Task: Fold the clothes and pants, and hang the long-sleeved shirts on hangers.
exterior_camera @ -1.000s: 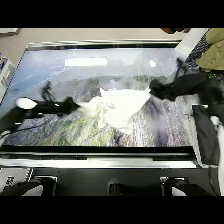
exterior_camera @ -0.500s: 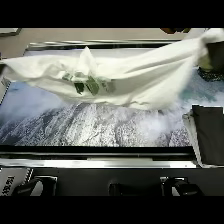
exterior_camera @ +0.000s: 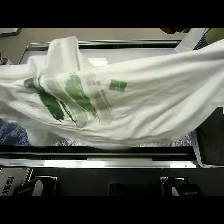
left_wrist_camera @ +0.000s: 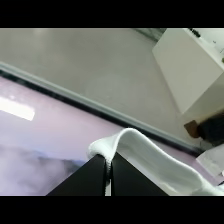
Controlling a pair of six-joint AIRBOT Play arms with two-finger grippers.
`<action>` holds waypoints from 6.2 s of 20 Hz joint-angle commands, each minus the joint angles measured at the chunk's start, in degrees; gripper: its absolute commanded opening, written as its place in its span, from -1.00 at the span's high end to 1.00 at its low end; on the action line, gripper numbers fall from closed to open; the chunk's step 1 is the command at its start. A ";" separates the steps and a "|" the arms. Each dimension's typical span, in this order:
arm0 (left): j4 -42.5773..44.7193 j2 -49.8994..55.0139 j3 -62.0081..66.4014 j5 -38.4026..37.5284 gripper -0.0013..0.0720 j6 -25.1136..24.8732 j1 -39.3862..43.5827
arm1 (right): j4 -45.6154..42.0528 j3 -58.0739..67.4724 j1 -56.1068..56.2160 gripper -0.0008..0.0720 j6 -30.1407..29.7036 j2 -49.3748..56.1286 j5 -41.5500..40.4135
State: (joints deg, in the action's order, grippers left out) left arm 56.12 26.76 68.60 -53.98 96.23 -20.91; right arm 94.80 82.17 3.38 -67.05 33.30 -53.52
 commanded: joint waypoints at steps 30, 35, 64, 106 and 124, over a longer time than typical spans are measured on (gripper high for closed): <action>-4.04 42.12 -9.46 -15.58 -0.42 -16.98 -15.74 | 24.28 -18.43 -27.69 -0.29 -33.51 37.83 -30.38; -4.04 40.59 -16.22 -15.65 -0.42 -17.00 -15.78 | 23.26 -48.81 -28.17 -0.40 -35.45 25.99 -27.06; -4.09 41.00 -18.58 -15.04 -0.42 -22.62 -15.78 | 29.64 -54.10 -16.81 0.88 -31.63 32.65 -18.51; -16.33 37.53 8.90 -9.42 0.94 -25.38 2.78 | 19.93 2.62 -10.49 0.89 -24.26 29.90 -5.03; 19.52 9.77 32.79 -9.77 0.94 0.46 2.78 | 5.64 28.63 -10.49 0.89 -12.02 8.02 -10.05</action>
State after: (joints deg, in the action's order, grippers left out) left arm 73.47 36.62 102.10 -63.57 95.33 -18.15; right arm 102.65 110.56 -7.16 -82.35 40.77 -61.78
